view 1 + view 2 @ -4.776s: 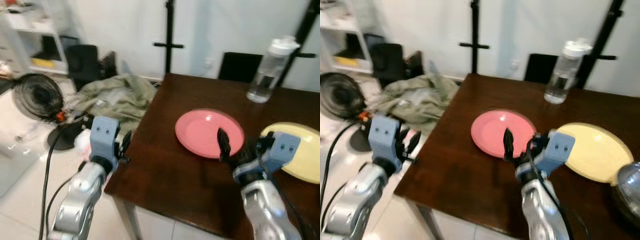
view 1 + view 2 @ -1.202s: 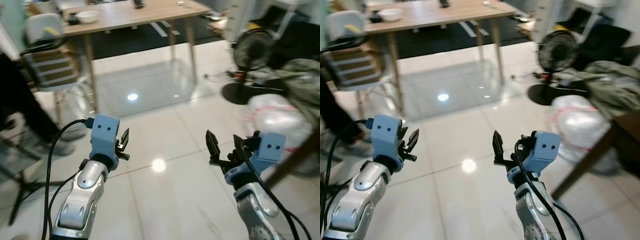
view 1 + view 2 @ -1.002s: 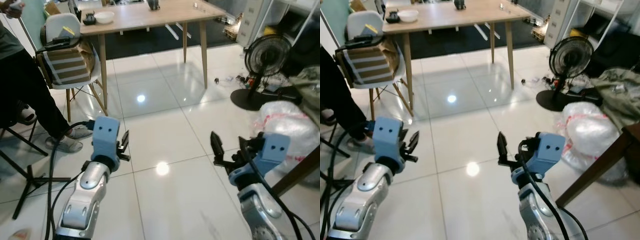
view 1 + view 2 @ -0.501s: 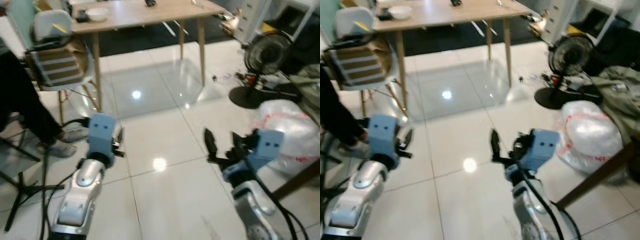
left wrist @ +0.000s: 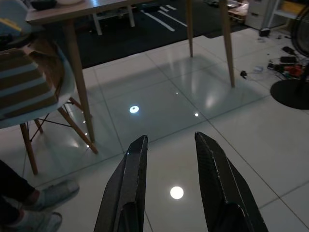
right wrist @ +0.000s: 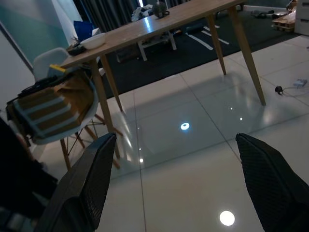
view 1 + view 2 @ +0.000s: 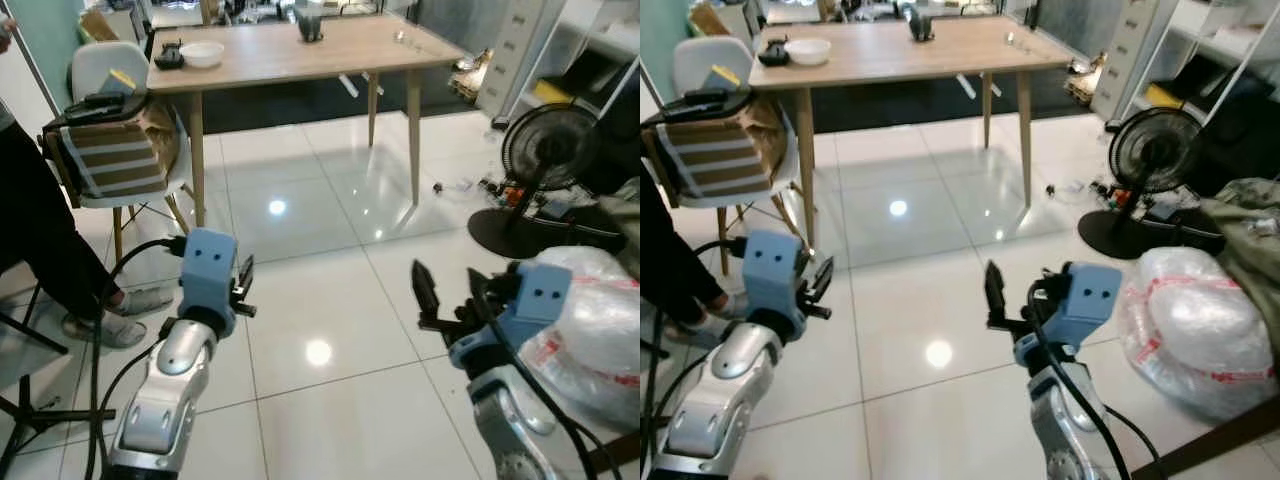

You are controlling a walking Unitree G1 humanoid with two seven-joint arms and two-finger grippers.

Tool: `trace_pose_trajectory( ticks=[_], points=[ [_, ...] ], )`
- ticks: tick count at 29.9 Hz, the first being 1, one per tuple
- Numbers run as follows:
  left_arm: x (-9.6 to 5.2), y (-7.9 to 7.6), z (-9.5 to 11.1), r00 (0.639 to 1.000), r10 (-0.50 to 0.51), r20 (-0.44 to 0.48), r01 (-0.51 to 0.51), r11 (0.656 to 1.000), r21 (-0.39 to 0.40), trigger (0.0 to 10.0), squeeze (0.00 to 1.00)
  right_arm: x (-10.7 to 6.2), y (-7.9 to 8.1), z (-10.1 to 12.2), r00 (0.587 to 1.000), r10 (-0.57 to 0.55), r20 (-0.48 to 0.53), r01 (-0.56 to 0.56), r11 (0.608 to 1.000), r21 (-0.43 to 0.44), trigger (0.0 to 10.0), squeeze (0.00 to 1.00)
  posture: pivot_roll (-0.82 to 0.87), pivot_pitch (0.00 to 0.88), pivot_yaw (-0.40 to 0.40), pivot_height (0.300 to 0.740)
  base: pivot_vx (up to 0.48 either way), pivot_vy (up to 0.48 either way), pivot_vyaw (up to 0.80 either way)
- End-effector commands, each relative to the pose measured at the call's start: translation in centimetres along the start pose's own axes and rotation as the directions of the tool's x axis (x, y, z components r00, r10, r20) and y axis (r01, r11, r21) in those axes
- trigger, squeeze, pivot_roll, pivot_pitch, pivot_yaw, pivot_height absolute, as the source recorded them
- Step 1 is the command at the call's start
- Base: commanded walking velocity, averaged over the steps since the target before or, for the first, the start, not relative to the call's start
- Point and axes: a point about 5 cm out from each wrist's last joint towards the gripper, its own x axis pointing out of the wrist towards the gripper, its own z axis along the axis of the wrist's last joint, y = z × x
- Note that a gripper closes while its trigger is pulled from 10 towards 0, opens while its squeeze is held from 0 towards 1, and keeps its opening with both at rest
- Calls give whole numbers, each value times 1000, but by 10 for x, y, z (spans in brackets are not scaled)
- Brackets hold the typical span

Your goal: Setting the table

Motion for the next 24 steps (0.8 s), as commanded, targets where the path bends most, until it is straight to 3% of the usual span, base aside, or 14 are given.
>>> trace_pose_trajectory(
  ticks=[1,8,19,21,24],
  points=[
    [-1,-3,-4,1000,-9,-15,9,1000,6,10000,0,-2,-5,-2,1000,-17,-9,17,1000,-3,10000,0,33,137,110,740,480,0,0],
    [0,-3,-4,1000,-7,-12,7,1000,6,10000,0,0,-4,-2,1000,-9,-6,9,1000,-7,10000,0,35,128,109,740,480,0,766],
    [0,-2,-5,1000,-7,-8,7,1000,2,10000,0,2,-3,0,1000,-7,10,6,1000,11,10000,0,37,121,107,740,480,0,0],
    [-5,-14,-1,991,-129,32,130,991,-23,10000,0,0,-7,-2,1000,-1,6,1,1000,26,10000,0,37,121,107,740,480,0,0],
    [-9,-21,-2,979,-198,40,200,979,-42,10000,0,-2,-9,-6,1000,4,-15,-3,998,56,10000,0,39,118,112,740,480,0,0]
  ],
)
